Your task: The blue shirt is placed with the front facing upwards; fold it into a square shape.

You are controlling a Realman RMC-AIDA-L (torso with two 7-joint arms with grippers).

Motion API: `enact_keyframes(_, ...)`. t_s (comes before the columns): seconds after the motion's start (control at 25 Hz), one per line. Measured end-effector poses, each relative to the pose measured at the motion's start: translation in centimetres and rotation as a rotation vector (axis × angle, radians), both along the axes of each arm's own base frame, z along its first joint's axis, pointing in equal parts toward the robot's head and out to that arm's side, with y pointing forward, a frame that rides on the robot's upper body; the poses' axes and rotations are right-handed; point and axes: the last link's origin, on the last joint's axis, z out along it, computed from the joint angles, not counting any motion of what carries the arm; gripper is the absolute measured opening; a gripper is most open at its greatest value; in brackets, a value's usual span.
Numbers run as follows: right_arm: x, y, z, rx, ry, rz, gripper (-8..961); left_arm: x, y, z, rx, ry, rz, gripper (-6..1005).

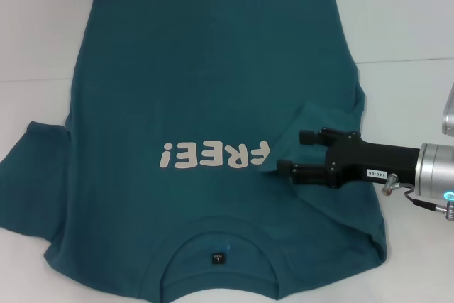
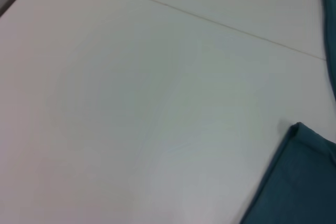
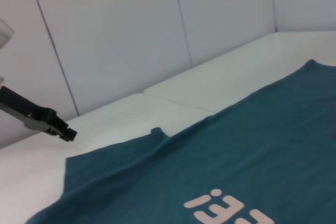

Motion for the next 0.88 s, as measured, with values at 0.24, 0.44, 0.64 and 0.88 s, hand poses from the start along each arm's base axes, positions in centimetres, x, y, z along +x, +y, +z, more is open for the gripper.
enact_keyframes(0.24,0.18,0.13,0.01,0.008,-0.01,-0.009,945,0.16,-0.01,-0.2,0.005,-0.023,-0.001,135)
enact_keyframes(0.44,0.2,0.13,0.01,0.009,-0.011,-0.008,945,0.14,-0.3,-0.04,0.014,-0.071,0.007,287)
enact_keyframes(0.64,0.17,0.18,0.02,0.01,-0.012,-0.007,945,0.29,-0.58,-0.13,-0.024,-0.086,0.01,638)
enact_keyframes(0.88,0.11,0.18,-0.04,0.007,-0.015,-0.004,945,0.36,-0.77,-0.04,-0.051,-0.091,0.014,868)
